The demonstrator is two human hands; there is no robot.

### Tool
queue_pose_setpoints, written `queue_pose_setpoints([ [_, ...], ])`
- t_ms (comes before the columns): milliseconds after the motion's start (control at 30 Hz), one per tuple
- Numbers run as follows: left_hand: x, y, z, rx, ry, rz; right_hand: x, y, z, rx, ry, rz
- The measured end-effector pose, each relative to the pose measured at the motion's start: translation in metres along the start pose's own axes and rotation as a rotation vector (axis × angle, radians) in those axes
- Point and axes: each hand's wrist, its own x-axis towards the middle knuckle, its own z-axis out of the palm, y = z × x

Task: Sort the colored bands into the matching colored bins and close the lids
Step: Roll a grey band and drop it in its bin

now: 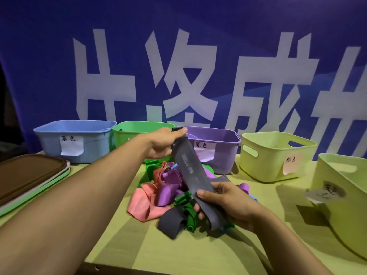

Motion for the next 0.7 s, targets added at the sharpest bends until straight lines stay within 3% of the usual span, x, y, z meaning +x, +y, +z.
queue_pose_setpoints([
  [233,0.009,-0.003,0.009,0.074,0.275,0.205,-0.021,0.014,0.009,-0.195,0.389,0.027],
  [433,0.01,-0.001,0.015,0.028,0.435,0.291,-0.038,0.026,0.033,-0.104,0.469,0.046],
  [600,0.01,-0.006,0.018,0.095,0.449,0.309,-0.042,0.031,0.043,-0.366,0.534,0.039],
  [700,0.011,-0.01,0.023,0.123,0.432,0.309,-0.042,0.033,0.048,-0.718,0.612,0.103],
])
